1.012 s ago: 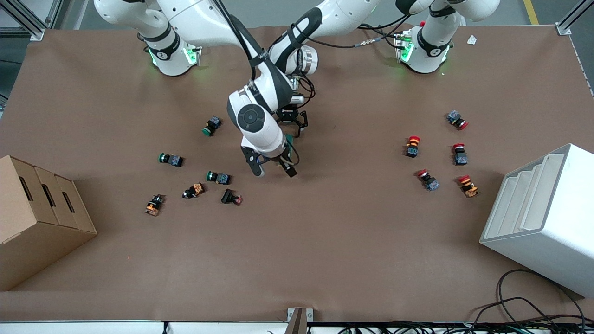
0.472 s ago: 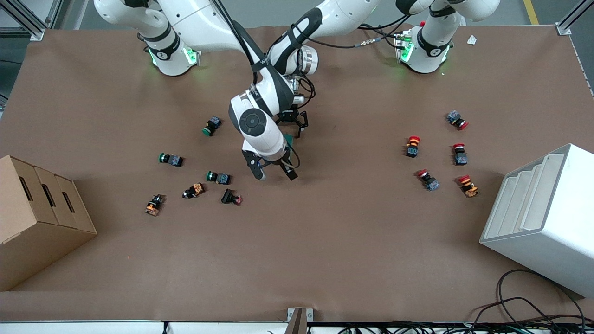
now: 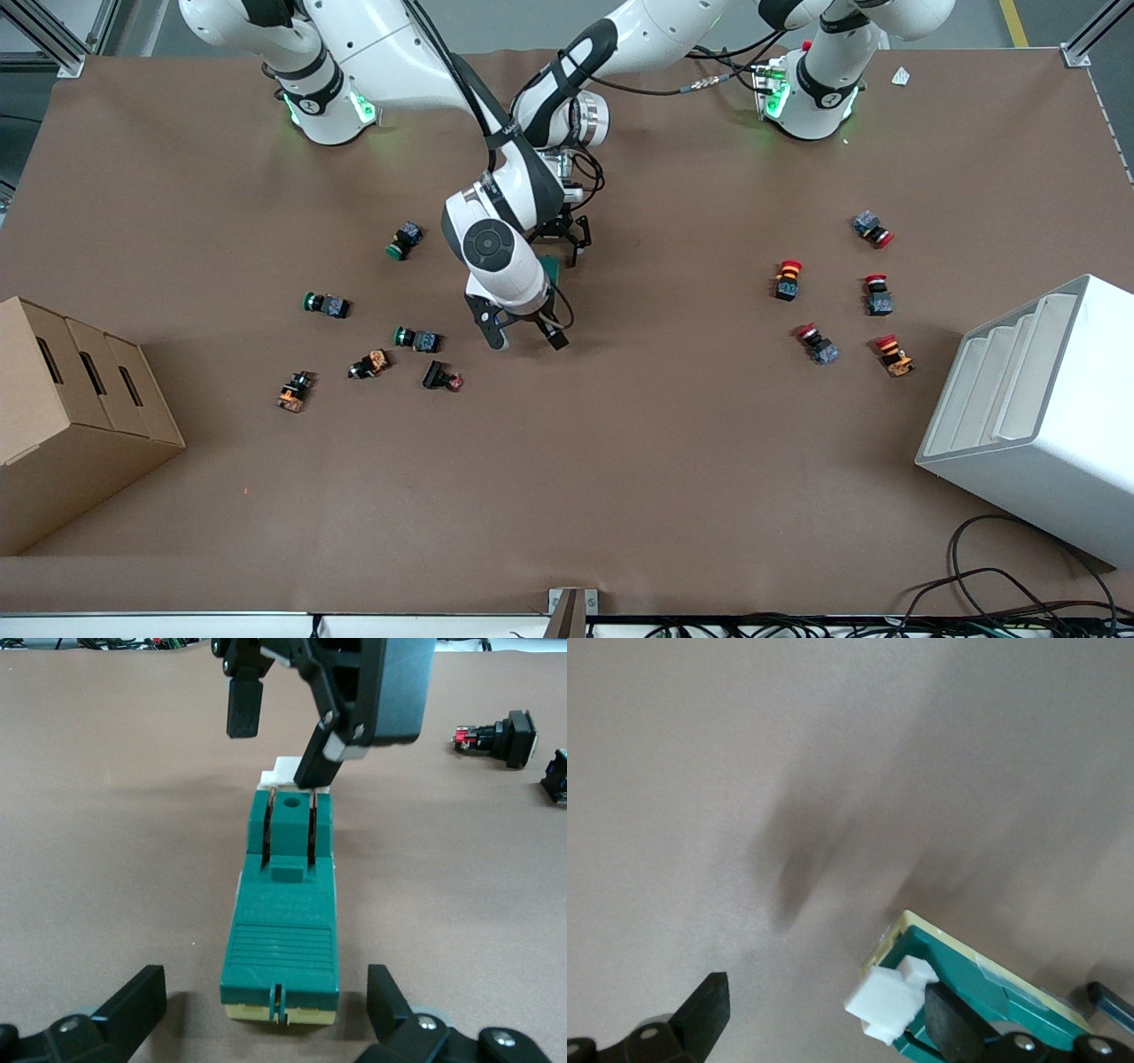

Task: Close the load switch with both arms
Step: 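Lift the left gripper off the switch while the right gripper withdraws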

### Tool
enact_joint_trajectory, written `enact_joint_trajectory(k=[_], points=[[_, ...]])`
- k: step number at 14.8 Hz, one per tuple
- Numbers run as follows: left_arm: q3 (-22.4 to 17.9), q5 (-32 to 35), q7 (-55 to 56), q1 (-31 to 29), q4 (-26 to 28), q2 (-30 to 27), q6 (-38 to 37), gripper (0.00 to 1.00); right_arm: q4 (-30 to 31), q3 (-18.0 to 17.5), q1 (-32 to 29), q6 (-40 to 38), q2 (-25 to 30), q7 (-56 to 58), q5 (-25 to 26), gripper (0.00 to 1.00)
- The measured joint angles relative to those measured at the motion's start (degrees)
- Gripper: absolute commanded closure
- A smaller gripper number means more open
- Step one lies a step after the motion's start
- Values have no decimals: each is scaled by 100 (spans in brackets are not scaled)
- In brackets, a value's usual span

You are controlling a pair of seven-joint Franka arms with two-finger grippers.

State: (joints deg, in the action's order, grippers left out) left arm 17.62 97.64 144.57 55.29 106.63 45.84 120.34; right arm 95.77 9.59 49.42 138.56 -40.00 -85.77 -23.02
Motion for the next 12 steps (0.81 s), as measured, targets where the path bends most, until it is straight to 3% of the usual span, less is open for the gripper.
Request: enact_joint_trajectory(k=[3, 7, 9, 12], points=[[-1, 2, -57, -3, 0, -2, -2, 0, -164, 86, -514, -188, 6, 939, 10, 0], [-8, 2, -195, -94, -10, -21, -11, 0, -418, 454, -1502, -1216, 421, 3332, 96, 0], [-6, -25, -209, -162, -23, -83, -10, 0, -443, 890, -1705, -1913, 795, 4662, 200, 0], [14, -511, -494, -172, -61, -330, -1, 0, -450, 1881, -1734, -2976, 1298, 6841, 273, 0]])
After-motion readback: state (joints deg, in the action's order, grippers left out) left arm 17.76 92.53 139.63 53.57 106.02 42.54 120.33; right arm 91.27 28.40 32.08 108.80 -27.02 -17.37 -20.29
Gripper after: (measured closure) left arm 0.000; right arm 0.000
